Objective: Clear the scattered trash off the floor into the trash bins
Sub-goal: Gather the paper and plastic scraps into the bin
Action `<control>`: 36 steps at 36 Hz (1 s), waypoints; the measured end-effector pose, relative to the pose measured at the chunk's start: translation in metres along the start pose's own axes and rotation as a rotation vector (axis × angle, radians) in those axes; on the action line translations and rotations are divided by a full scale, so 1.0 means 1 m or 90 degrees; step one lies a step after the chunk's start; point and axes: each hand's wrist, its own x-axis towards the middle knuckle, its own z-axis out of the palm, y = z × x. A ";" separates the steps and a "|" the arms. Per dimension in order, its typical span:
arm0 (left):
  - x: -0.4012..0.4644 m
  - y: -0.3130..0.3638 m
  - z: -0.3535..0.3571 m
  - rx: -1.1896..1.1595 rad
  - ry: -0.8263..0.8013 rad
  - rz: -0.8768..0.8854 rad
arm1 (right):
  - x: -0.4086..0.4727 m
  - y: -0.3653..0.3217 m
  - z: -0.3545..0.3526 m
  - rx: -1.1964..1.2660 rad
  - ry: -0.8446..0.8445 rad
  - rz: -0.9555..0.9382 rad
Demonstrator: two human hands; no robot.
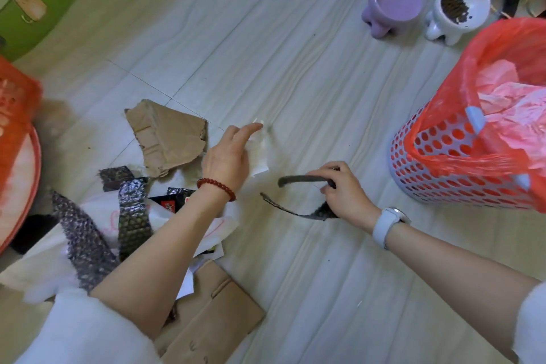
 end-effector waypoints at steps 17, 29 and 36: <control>-0.094 -0.028 -0.095 0.097 0.070 -0.281 | -0.024 -0.099 0.028 -0.264 -0.167 -0.081; -0.162 -0.049 -0.113 0.078 0.138 -0.385 | -0.049 -0.062 0.074 -0.604 -0.136 -0.409; -0.187 -0.068 -0.090 0.138 0.108 -0.505 | -0.057 -0.012 0.097 -0.575 -0.242 -0.352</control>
